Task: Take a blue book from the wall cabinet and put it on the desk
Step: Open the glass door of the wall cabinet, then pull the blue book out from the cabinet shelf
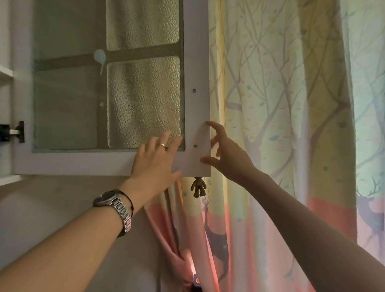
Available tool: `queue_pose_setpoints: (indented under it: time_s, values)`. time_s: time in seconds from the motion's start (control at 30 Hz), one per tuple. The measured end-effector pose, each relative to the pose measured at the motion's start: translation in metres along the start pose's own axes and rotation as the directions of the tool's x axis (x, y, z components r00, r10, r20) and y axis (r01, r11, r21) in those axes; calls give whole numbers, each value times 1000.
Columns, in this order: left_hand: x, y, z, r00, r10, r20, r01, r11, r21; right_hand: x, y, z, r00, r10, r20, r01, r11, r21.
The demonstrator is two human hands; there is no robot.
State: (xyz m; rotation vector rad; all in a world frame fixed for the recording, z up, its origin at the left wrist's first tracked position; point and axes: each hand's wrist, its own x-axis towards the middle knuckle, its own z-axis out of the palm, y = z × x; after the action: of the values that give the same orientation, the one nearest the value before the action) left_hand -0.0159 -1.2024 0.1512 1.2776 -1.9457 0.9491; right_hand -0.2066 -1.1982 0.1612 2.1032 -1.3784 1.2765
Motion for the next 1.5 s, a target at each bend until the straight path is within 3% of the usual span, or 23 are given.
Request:
queue_pose_setpoints:
  time_s: [0.3,0.43,0.5,0.57,0.67,0.8,0.93,1.13,1.5]
  values:
    - [20,8,31,1000,-17,17,16,998,61,14,30,18,1000,13,15,-14,999,36]
    - [26,14,29,996,-13,93,6,997,71,13,29,14,997,65,46,-66,998,25]
    - [25,13,19,991,-23,134,13,997,75,11,22,7,996,64,67,-60,996,-61]
    - [21,7,3,986,-42,159,28,996,90,7,11,-4,996,53,78,-30,963,-270]
    - [4,-9,-25,981,-14,194,-37,966,257,-5,-13,-20,998,19,57,17,824,-567]
    - [-36,-35,-67,971,0,241,-102,906,410,-25,-51,-23,998,0,70,49,718,-694]
    - [-77,-63,-119,968,-53,246,-67,886,458,-36,-102,-16,992,-44,114,104,789,-606]
    - [-143,-102,-199,969,-134,209,-4,834,551,-51,-201,-7,967,-184,178,229,934,-273]
    - [-228,-150,-316,917,-319,239,53,691,721,-77,-354,7,903,-412,121,399,909,119]
